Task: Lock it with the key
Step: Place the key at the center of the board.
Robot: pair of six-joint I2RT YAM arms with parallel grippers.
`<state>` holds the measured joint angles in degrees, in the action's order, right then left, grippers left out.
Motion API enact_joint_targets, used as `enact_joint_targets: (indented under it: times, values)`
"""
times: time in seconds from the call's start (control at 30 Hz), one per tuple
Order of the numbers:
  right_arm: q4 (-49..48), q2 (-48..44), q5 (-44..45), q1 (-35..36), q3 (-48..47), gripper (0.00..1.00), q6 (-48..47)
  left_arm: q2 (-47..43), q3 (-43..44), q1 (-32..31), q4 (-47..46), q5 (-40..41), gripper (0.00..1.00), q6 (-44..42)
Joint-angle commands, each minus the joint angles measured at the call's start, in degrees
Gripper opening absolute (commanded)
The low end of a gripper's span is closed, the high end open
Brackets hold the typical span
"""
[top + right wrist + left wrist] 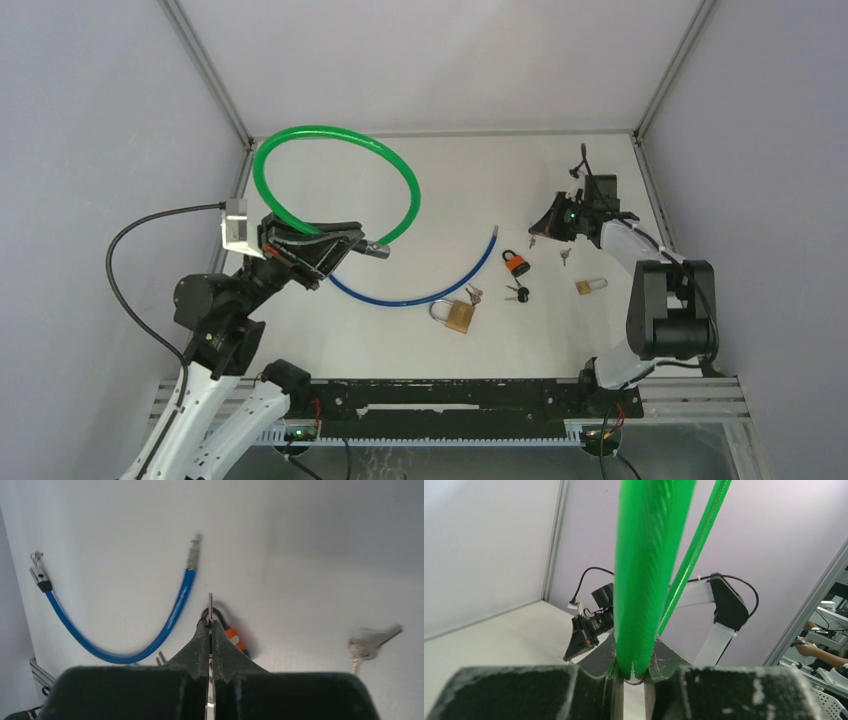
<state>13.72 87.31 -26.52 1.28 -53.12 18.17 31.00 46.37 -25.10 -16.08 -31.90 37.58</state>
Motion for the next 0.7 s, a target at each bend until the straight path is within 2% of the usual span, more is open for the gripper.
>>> enact_joint_targets:
  times: [0.0,0.17,0.3,0.4,0.43,0.5,0.53,0.57,0.63,0.67]
  values:
    - [-3.45,6.07,-6.32,-6.33,-2.02,0.0,1.96,-0.87,-2.32,0.32,-2.66,2.18,0.0,2.42]
    - [-0.89,16.04,-7.05,-8.83,-7.45,0.0,0.03,-0.63,-2.62,0.32,-3.36,2.15,0.0,2.45]
    - [0.76,20.33,-6.17,-9.88,-10.24,0.02,-0.89,-0.48,-2.26,0.32,-3.19,2.06,0.0,2.24]
    - [4.29,20.65,-4.14,-9.45,-12.67,0.29,-3.32,-0.21,-2.25,0.29,-3.0,2.18,0.0,2.23]
    - [5.34,19.89,-3.03,-9.11,-13.47,0.41,-4.31,-0.12,-2.25,0.31,-3.04,2.13,0.0,2.23]
    - [7.19,15.94,-1.3,-7.86,-15.05,0.71,-6.45,0.18,-2.4,0.32,-3.07,2.21,0.0,2.23]
    - [7.76,13.28,-0.18,-6.84,-15.42,0.81,-7.54,0.36,-2.42,0.32,-3.07,2.26,0.0,2.3]
    - [8.05,9.95,1.05,-5.53,-15.51,0.89,-8.65,0.37,-2.45,0.32,-3.27,2.25,0.0,2.32]
    - [7.26,2.29,1.98,-1.78,-14.79,0.95,-11.78,0.45,-2.52,0.23,-3.43,2.28,0.0,2.45]
    - [5.42,-2.04,0.52,2.23,-13.55,0.98,-13.98,0.46,-2.47,0.23,-3.46,2.33,0.0,2.57]
